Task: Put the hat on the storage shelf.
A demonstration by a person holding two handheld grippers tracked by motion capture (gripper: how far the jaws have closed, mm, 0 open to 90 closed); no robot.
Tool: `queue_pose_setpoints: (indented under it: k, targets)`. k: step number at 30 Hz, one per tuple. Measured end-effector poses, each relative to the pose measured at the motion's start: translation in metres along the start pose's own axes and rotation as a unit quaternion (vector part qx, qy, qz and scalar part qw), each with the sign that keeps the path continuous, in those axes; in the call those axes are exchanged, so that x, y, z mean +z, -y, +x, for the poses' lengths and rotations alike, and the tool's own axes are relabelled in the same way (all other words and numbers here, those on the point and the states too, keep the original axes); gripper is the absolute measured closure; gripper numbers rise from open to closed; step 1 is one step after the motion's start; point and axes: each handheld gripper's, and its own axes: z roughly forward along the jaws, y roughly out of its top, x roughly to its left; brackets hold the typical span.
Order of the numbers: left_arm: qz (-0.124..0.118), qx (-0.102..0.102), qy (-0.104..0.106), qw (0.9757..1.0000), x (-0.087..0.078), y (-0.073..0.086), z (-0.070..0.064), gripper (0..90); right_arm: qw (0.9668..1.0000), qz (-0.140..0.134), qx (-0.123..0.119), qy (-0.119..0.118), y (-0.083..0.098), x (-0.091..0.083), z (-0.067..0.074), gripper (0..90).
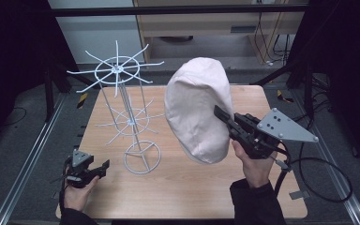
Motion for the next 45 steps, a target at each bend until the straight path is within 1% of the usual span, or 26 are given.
queue_pose_setpoints:
  k: [6, 9, 16, 18, 25, 29, 33, 39, 45]
  targets:
    - [0.0, 0.001, -0.001, 1.0, 0.0, 0.0, 0.0, 32.7, 0.9999, -0.015, -0.007, -0.002, -0.011, 0.004, 0.006, 88.5]
    - [0.001, 0.001, 0.0, 1.0, 0.0, 0.0, 0.0, 32.7, 0.9997, -0.025, -0.004, -0.002, -0.014, 0.005, 0.008, 88.5]
    - [0.001, 0.002, -0.002, 1.0, 0.001, 0.0, -0.001, 32.7, 0.9989, -0.046, -0.008, -0.003, -0.026, 0.01, 0.013, 88.5]
    - [0.001, 0.001, -0.002, 1.0, 0.001, 0.0, -0.001, 32.7, 0.9987, -0.051, -0.006, -0.004, -0.029, 0.013, 0.014, 88.5]
    - [0.002, 0.003, -0.001, 1.0, 0.001, 0.0, -0.001, 32.7, 0.9982, -0.058, -0.008, -0.011, -0.039, 0.024, 0.021, 88.5]
    - [0.003, 0.002, -0.001, 1.0, 0.002, 0.0, -0.001, 32.7, 0.9982, -0.057, -0.008, -0.018, -0.041, 0.033, 0.025, 88.4]
    - [0.003, 0.003, -0.001, 1.0, 0.002, 0.0, -0.001, 32.7, 0.9983, -0.052, -0.006, -0.025, -0.04, 0.042, 0.03, 88.5]
    - [0.002, 0.001, -0.001, 1.0, 0.001, 0.001, 0.0, 32.7, 0.9988, -0.032, -0.009, -0.037, -0.03, 0.055, 0.038, 88.4]
    - [0.002, 0.002, -0.001, 1.0, 0.001, 0.0, 0.0, 32.7, 0.999, -0.005, -0.017, -0.04, -0.013, 0.063, 0.043, 88.4]
